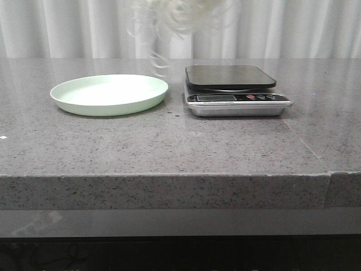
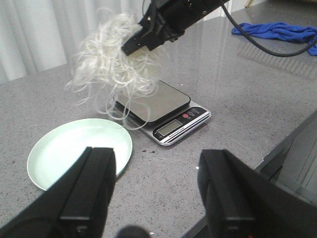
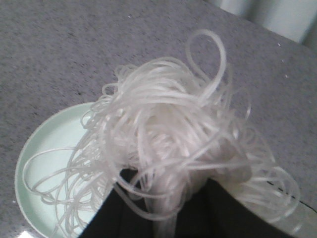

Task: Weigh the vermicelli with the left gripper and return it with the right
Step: 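Lift the vermicelli with the right gripper and carry it over the plate, then lower the vermicelli onto the green plate and open the right gripper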

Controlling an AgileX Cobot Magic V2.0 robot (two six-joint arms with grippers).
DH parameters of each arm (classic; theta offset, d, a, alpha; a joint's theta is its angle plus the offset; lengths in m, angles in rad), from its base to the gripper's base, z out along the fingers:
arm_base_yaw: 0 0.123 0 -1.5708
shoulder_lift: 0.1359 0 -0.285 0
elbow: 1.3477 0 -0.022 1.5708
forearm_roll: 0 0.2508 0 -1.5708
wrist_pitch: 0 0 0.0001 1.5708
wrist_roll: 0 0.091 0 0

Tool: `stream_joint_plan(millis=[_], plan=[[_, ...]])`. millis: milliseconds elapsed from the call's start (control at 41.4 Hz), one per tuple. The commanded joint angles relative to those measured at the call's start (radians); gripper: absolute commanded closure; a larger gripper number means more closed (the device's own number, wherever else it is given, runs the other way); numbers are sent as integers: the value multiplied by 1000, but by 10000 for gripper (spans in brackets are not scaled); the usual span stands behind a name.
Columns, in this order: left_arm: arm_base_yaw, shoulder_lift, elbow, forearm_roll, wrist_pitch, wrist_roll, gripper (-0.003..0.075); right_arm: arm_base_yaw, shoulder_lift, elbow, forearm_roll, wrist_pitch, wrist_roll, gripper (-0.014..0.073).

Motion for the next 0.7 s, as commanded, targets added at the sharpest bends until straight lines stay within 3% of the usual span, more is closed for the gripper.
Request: stream_joint_plan(millis=[0, 242, 677], plan=[[-9, 2, -23, -5, -71, -11, 283, 35, -61, -44, 3, -144, -5, 396], [-9, 2, -23, -5, -71, -11, 283, 111, 14, -78, 4, -198, -5, 396], [-9, 2, -23, -5, -71, -11, 283, 126, 234, -167, 5, -164, -4, 380]])
